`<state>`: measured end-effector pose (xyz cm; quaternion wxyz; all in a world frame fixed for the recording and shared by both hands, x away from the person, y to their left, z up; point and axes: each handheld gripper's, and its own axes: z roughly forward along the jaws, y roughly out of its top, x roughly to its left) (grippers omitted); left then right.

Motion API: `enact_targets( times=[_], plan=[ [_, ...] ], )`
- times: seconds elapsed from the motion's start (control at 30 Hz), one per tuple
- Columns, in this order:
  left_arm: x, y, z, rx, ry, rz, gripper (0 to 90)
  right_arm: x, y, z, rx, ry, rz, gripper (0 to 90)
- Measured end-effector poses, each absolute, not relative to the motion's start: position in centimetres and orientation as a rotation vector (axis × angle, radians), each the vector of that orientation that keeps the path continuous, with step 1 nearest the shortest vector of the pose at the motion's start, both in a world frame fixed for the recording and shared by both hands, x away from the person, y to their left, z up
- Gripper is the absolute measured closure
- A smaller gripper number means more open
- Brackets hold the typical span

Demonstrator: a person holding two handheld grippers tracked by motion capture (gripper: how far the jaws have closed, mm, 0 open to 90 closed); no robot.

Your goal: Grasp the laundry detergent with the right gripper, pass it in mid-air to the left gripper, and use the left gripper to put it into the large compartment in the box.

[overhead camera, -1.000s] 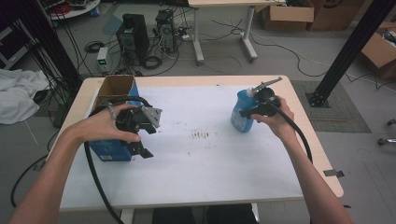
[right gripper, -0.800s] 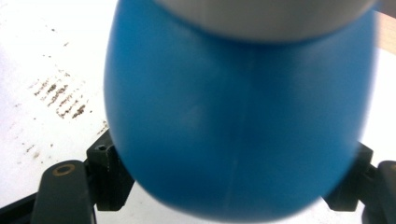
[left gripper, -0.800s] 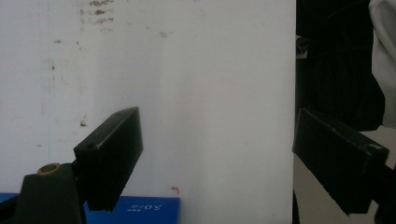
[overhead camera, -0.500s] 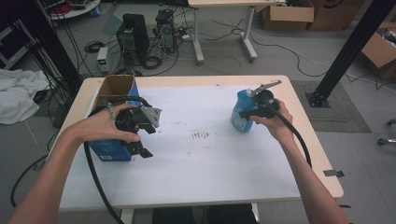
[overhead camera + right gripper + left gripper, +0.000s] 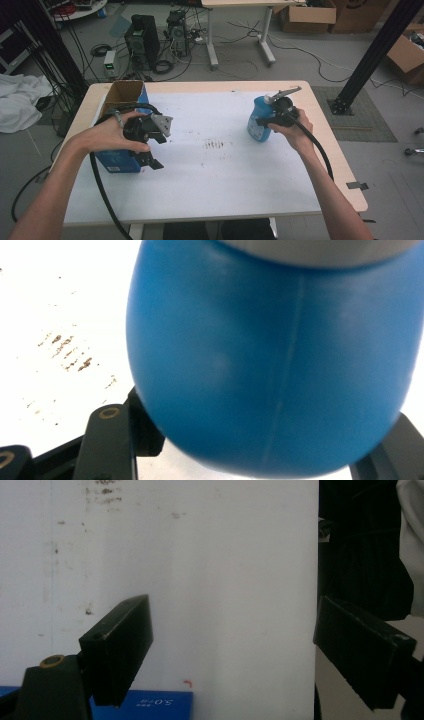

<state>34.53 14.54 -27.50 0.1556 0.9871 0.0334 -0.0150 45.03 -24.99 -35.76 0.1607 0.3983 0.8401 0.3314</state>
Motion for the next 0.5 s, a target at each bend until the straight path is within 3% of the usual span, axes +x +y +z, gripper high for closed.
enact_targets(
  times=[0.5],
  plan=[
    [34.63, 14.49, -27.50, 2.834, 0.092, -0.044, 16.8, 45.02, -25.10, -35.73, 1.139, 2.377, 0.967, 42.5]
  ],
)
